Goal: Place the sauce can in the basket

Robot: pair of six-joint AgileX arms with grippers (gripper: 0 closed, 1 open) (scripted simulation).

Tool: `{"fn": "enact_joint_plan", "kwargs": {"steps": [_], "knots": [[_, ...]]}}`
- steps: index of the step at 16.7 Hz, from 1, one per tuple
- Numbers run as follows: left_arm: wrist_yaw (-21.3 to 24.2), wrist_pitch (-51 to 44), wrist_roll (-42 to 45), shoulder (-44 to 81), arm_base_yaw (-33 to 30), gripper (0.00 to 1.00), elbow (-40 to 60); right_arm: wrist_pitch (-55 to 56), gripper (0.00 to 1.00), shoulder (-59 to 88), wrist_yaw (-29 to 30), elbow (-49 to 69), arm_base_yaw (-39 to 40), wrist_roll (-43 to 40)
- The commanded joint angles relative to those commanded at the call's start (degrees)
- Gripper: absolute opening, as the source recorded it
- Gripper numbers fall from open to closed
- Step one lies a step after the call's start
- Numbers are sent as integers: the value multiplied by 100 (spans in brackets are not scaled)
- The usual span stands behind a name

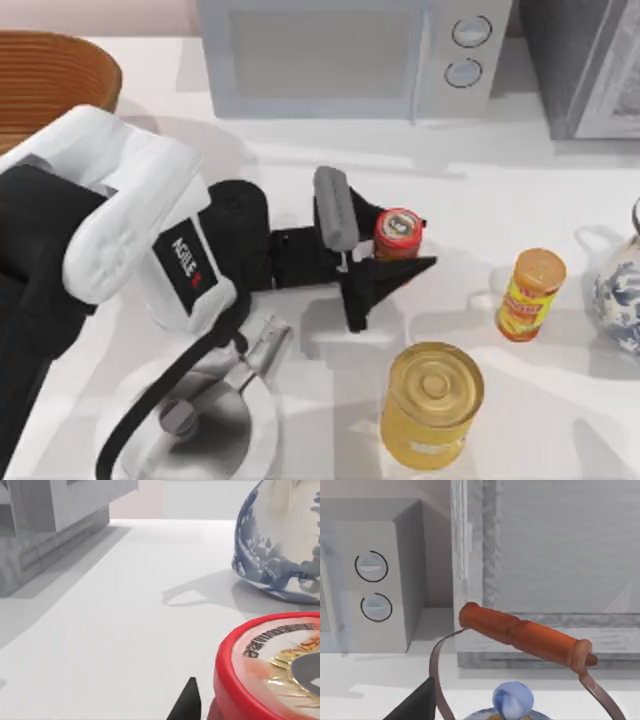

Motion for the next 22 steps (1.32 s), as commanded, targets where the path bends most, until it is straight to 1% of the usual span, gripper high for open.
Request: {"fn": "enact_joint_plan", "kwargs": {"steps": [2,5,7,9,12,15,19,22], "knots": [[170,-62,-3,-109,61,0,73,0,100,0,0,0,0,0],[666,-290,-18,-565,320,0,221,0,100,0,0,0,0,0],[1032,-539,-31,-1013,642,0,307,0,100,0,0,0,0,0],[1356,-868,-46,-1501,1097,0,377,0,100,0,0,0,0,0],[1736,-1531,-75,-2177,2010,0,411,0,100,0,0,0,0,0],[1981,-2379,-97,-2669,3111,0,349,0,100,0,0,0,0,0],[2151,-3568,-44,-3185,4530,0,313,0,100,0,0,0,0,0],[2206,-4243,91,-3524,5390,0,404,0,100,0,0,0,0,0]]}}
